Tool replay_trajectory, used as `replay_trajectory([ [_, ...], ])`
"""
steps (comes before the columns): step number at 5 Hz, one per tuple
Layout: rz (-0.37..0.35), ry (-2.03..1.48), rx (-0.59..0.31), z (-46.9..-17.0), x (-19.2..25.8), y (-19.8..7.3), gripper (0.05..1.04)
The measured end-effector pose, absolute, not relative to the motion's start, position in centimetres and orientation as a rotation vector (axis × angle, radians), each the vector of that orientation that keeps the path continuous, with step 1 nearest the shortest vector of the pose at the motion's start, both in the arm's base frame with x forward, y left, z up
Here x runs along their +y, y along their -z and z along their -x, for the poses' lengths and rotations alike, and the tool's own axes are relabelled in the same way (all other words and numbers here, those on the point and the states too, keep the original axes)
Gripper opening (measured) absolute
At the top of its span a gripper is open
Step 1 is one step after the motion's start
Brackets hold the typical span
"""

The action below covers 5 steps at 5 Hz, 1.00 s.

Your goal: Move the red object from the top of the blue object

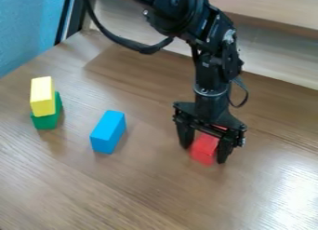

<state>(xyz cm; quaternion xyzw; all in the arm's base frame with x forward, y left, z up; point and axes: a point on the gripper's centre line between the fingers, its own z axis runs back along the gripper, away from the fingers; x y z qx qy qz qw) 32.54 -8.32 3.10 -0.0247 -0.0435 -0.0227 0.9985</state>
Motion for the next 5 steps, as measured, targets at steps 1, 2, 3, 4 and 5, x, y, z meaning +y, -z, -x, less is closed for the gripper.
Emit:
replay_trajectory([
  [1,0.054,0.031,-0.111,-32.1,-7.8,-4.4,1.000],
  [2,0.066,0.015,-0.156,-31.8,-6.9,-6.7,1.000],
  [3,0.085,-0.009,-0.213,-31.1,-6.3,-9.6,1.000],
  [4,0.094,-0.049,-0.242,-30.2,-4.9,-11.5,1.000],
  [5,0.089,-0.106,-0.262,-29.2,-2.7,-12.6,1.000],
])
